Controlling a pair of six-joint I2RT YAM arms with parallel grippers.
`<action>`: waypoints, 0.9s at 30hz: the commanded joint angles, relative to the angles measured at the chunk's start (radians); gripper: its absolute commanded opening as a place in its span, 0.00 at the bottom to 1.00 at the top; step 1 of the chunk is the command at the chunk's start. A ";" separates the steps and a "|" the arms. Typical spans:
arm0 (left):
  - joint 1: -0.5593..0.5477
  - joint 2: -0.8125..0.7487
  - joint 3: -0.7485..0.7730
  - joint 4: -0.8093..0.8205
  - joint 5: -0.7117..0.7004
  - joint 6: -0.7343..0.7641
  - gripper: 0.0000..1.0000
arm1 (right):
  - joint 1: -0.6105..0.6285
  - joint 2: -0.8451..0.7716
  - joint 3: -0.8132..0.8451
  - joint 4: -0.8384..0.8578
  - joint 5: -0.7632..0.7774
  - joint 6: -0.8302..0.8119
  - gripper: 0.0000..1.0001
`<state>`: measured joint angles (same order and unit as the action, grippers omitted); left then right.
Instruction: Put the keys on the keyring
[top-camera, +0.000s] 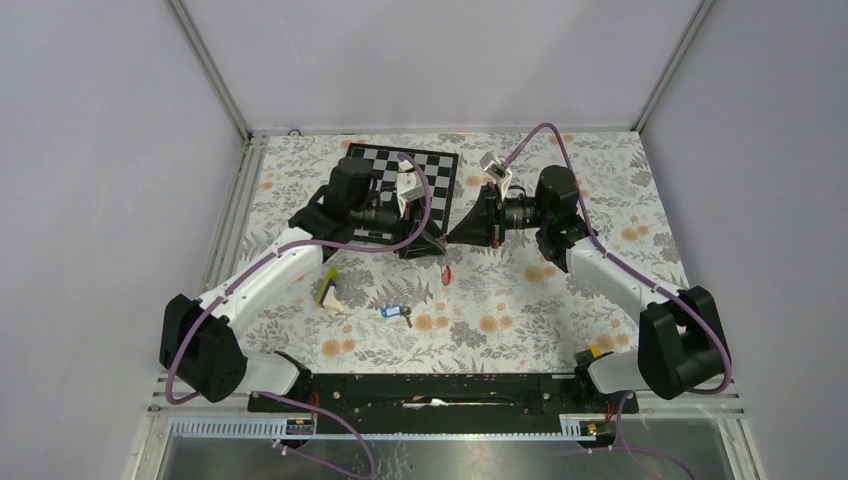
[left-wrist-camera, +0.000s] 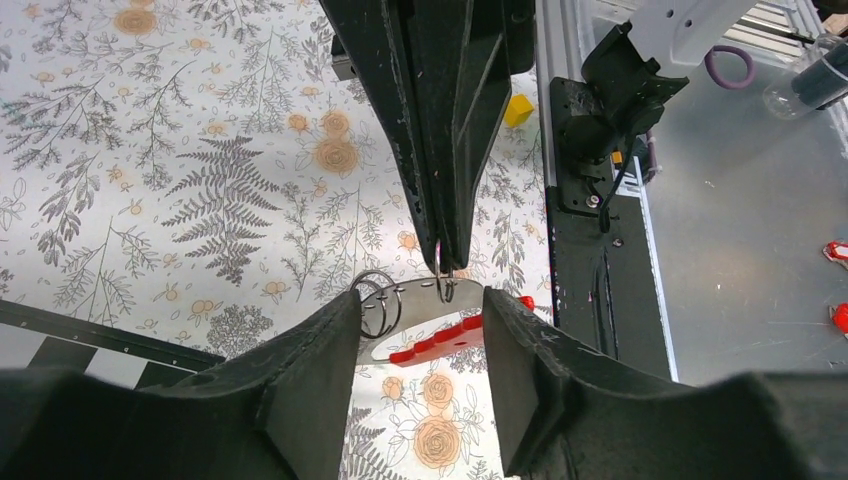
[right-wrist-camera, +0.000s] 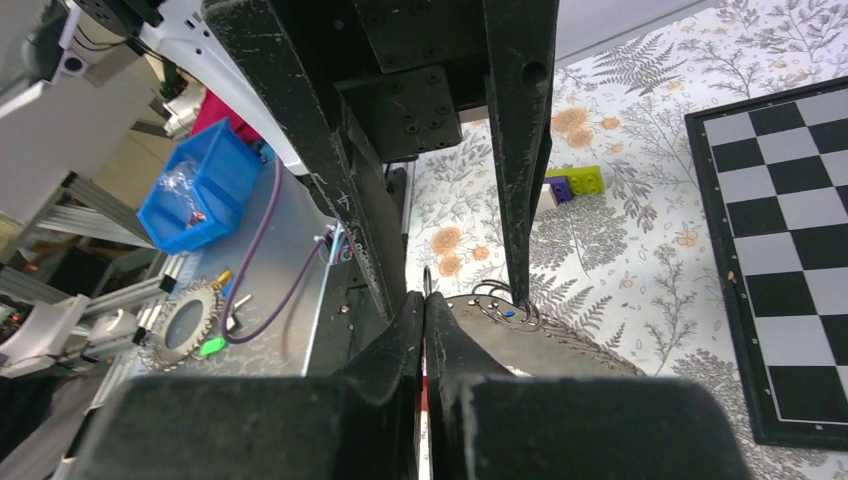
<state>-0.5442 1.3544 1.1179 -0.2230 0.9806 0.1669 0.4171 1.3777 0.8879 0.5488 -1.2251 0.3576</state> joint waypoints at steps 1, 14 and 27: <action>0.015 -0.023 -0.015 0.113 0.070 -0.053 0.50 | 0.003 0.000 -0.015 0.233 -0.030 0.163 0.00; 0.031 -0.021 -0.019 0.157 0.106 -0.084 0.31 | 0.003 0.005 -0.046 0.247 -0.026 0.141 0.00; 0.037 -0.032 -0.020 0.133 0.165 -0.033 0.50 | 0.003 0.010 -0.038 0.167 -0.022 0.066 0.00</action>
<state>-0.5159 1.3544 1.0855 -0.1165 1.0878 0.0952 0.4171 1.3907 0.8413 0.7223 -1.2251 0.4671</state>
